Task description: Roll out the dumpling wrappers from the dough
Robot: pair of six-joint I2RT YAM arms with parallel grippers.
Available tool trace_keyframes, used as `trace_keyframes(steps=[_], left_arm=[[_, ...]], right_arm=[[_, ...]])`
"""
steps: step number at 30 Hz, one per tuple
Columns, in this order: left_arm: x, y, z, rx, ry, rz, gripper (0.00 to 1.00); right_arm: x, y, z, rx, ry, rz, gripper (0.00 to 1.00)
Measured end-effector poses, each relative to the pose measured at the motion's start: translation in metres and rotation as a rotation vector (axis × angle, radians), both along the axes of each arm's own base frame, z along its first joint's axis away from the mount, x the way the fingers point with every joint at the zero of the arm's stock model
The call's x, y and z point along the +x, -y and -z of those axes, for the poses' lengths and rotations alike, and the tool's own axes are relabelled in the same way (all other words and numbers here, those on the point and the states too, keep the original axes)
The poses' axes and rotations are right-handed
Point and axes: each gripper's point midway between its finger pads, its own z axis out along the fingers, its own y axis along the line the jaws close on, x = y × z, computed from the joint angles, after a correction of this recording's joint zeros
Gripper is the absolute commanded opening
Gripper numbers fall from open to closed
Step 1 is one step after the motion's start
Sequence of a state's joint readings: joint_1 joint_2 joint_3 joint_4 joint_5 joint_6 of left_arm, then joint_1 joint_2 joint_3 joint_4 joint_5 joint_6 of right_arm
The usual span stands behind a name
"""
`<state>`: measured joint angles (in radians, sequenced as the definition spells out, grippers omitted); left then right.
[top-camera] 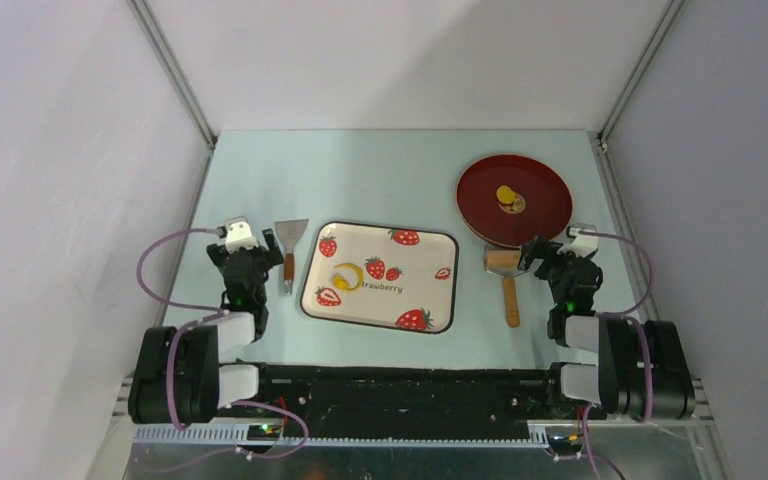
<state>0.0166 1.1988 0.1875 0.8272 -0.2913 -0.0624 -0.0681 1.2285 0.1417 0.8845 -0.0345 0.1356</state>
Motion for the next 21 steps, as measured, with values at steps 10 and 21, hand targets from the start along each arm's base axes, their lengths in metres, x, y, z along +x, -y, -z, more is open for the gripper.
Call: trace_keyframes(steps=[10, 21], left_arm=[[0.009, 0.000, -0.018, 0.034, 0.095, 0.013, 1.00], [0.011, 0.000, -0.023, 0.036, 0.115, 0.013, 1.00]], right_arm=[[0.022, 0.001, -0.005, -0.027, 0.018, -0.008, 0.99], [0.025, -0.003, -0.007, -0.045, 0.022, -0.024, 0.99]])
